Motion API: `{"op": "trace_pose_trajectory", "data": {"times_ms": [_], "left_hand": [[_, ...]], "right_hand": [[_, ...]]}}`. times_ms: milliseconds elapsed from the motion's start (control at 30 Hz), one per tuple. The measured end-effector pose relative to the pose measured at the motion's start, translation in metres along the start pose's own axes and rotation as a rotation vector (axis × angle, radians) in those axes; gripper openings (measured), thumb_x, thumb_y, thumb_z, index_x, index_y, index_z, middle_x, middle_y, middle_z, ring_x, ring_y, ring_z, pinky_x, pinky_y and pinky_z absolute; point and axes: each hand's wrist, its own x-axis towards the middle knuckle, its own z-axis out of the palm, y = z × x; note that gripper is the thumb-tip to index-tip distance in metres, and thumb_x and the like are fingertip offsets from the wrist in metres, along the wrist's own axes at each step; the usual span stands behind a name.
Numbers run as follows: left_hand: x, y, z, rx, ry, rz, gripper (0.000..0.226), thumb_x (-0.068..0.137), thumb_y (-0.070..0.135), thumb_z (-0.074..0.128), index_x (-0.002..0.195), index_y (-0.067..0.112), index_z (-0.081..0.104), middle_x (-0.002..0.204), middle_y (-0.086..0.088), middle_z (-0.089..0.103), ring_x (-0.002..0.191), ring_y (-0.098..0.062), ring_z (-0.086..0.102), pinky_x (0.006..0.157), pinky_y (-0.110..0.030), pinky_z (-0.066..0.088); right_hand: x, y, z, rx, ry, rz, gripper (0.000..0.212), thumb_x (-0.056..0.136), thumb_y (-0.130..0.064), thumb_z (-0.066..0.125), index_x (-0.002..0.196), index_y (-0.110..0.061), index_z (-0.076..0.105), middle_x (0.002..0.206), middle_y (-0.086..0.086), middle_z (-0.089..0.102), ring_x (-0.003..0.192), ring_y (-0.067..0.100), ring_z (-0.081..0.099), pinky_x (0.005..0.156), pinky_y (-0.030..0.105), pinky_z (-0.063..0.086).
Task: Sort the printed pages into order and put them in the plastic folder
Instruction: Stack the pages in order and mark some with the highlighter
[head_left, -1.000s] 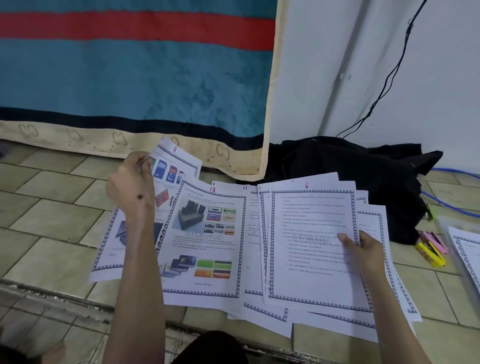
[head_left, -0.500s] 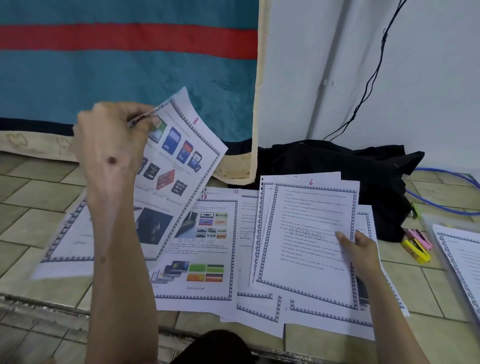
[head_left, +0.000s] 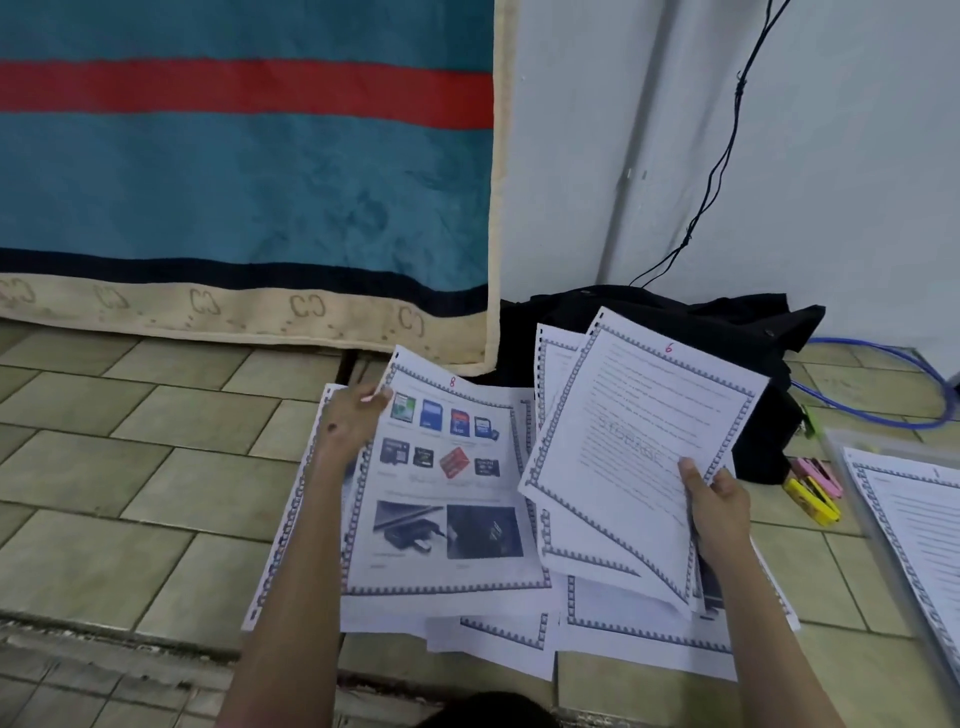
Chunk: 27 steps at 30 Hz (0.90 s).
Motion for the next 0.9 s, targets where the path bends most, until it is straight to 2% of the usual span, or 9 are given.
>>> {"op": "trace_pose_trajectory", "data": {"times_ms": [167,300,367,433,533,600,700,800,900], "left_hand": [[0.020,-0.046,0.024,-0.191,-0.099,-0.125,0.046,0.089,0.042,0.058,0.119,0.008,0.064,0.120,-0.015,0.064,0.114,-0.033,0.058,0.101,-0.047,0.044],[0.003,-0.028,0.026,-0.326,-0.231,-0.241,0.050,0.085,0.059,0.053,0.108,0.017,0.068,0.105,-0.009,0.069,0.097,-0.028,0.061,0.084,-0.033,0.049],[-0.003,-0.025,0.031,-0.277,-0.300,-0.177,0.026,0.087,0.044,0.059,0.099,0.021,0.065,0.102,0.003,0.066,0.091,-0.019,0.059,0.076,-0.019,0.049],[-0.003,-0.032,0.034,-0.220,-0.321,-0.099,0.014,0.083,0.027,0.069,0.095,0.022,0.061,0.100,0.002,0.065,0.093,-0.016,0.057,0.085,-0.025,0.046],[0.005,-0.049,0.031,-0.206,-0.374,-0.049,0.020,0.078,0.011,0.073,0.096,0.017,0.066,0.103,-0.002,0.068,0.105,-0.025,0.062,0.099,-0.043,0.045],[0.005,-0.053,0.025,-0.255,-0.420,-0.070,0.024,0.078,0.006,0.072,0.101,0.012,0.067,0.100,-0.003,0.071,0.099,-0.026,0.066,0.091,-0.042,0.052],[0.000,-0.051,0.021,-0.424,-0.573,-0.115,0.029,0.082,0.001,0.064,0.109,0.010,0.063,0.096,-0.004,0.074,0.083,-0.019,0.072,0.065,-0.030,0.059],[0.000,-0.042,0.025,-0.565,-0.715,-0.071,0.049,0.068,0.008,0.074,0.115,0.009,0.060,0.101,-0.005,0.074,0.089,-0.020,0.071,0.066,-0.031,0.059],[-0.003,-0.020,0.042,-0.532,-0.756,0.033,0.086,0.036,0.040,0.093,0.112,0.016,0.061,0.106,0.001,0.072,0.098,-0.017,0.069,0.074,-0.028,0.057]], "right_hand": [[-0.017,-0.005,0.023,-0.124,-0.169,-0.029,0.018,0.092,-0.012,0.058,0.108,-0.005,0.064,0.107,0.012,0.067,0.098,0.027,0.063,0.089,0.040,0.051],[-0.041,-0.002,0.059,-0.237,-0.327,-0.051,0.014,0.093,-0.009,0.057,0.104,-0.011,0.065,0.094,0.002,0.066,0.082,0.012,0.063,0.070,0.022,0.050],[-0.052,0.001,0.075,-0.279,-0.351,-0.054,0.016,0.092,-0.010,0.058,0.079,-0.019,0.061,0.070,-0.010,0.062,0.058,-0.004,0.054,0.054,0.013,0.040],[-0.060,0.004,0.085,-0.323,-0.390,-0.062,0.030,0.091,-0.014,0.060,0.064,-0.024,0.051,0.052,-0.015,0.053,0.046,-0.005,0.047,0.050,0.015,0.033],[-0.068,0.007,0.093,-0.455,-0.430,-0.131,0.042,0.089,-0.028,0.063,0.060,-0.016,0.035,0.056,-0.001,0.037,0.049,0.007,0.036,0.050,0.021,0.024],[-0.071,0.007,0.094,-0.494,-0.353,-0.165,0.049,0.085,-0.033,0.067,0.061,-0.017,0.027,0.065,0.001,0.032,0.060,0.014,0.033,0.050,0.021,0.020],[-0.070,0.003,0.091,-0.388,-0.293,-0.165,0.034,0.078,-0.034,0.075,0.074,-0.018,0.045,0.088,0.001,0.048,0.078,0.014,0.048,0.058,0.011,0.035],[-0.069,-0.011,0.078,-0.152,-0.347,-0.005,0.042,0.075,-0.024,0.079,0.108,-0.017,0.054,0.100,-0.007,0.068,0.085,0.001,0.064,0.063,0.011,0.050],[-0.063,-0.023,0.055,-0.166,-0.345,0.023,0.033,0.071,-0.029,0.082,0.093,-0.010,0.065,0.082,-0.003,0.075,0.077,0.015,0.071,0.060,0.021,0.056]]}}
